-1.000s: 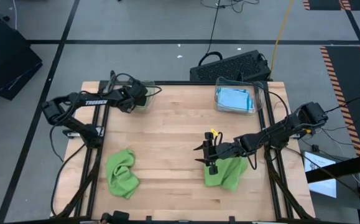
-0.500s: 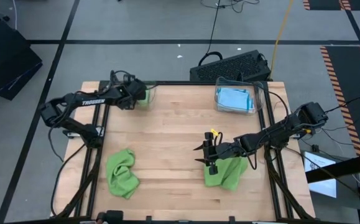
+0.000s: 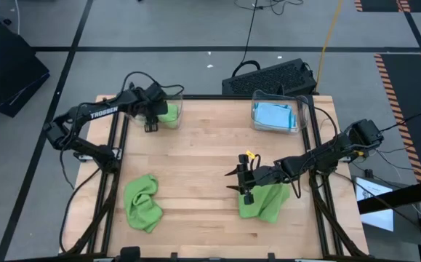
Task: Fold microfiber towels
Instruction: Put the folded green microfiber cloth into the left transparent bin
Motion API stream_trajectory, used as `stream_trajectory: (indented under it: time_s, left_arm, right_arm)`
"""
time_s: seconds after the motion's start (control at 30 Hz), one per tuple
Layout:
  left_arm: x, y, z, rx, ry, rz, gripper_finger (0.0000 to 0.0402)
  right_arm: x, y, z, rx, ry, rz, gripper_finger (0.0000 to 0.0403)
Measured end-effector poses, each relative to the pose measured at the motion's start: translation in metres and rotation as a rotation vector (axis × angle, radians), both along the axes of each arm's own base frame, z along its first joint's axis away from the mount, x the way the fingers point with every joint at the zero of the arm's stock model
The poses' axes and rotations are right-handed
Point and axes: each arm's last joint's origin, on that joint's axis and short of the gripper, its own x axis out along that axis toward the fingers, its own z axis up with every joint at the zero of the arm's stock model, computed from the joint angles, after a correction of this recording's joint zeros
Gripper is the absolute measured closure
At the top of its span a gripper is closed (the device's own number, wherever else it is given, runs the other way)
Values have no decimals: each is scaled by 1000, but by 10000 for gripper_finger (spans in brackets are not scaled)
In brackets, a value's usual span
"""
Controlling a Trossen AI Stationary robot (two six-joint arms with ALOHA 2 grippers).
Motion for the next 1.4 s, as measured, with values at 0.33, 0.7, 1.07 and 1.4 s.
stream_trajectory:
  time_s: [0.33, 0.7, 1.07, 1.4]
  left_arm:
    - [-2, 12, 34, -237, -268, 97, 245]
    - [-9, 8, 52, -198, -166, 404, 256]
    - [-21, 6, 34, -249, -108, 501, 257]
    - [-30, 12, 6, -203, -141, 562, 257]
  right_arm:
    - [0, 0, 0, 2, 0, 0, 211]
    - [0, 0, 0, -3, 1, 2, 211]
    - [0, 0, 0, -20, 0, 11, 211]
    - [0, 0, 0, -43, -1, 24, 211]
